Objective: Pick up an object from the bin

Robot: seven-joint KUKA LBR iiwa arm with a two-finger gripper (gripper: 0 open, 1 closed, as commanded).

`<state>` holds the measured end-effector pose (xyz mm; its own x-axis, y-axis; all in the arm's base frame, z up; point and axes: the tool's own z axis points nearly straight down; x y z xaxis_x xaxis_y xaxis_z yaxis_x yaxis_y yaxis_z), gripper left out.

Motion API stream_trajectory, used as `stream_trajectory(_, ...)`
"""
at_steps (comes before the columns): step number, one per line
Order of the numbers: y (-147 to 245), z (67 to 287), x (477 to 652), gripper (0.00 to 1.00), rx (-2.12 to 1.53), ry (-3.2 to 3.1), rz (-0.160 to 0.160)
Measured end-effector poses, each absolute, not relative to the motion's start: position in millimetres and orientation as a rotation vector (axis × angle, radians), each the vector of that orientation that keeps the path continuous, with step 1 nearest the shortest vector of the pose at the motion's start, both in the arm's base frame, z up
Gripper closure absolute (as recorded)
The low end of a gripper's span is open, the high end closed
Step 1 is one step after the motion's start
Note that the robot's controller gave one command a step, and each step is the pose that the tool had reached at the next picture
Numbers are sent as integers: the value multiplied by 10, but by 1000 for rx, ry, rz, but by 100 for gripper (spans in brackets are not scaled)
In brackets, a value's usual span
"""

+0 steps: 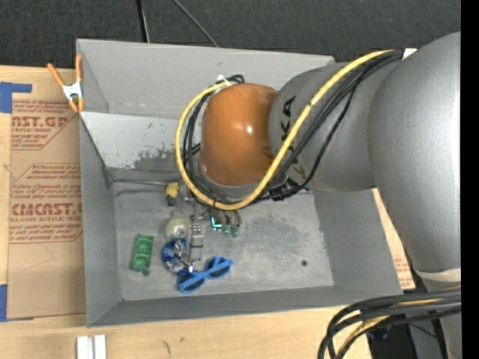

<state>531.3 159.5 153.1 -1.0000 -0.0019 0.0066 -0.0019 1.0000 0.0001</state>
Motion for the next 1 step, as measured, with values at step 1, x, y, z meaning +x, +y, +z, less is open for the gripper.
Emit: stream_trajectory(1, 2452, 679, 5203, 0, 873, -3015, -3)
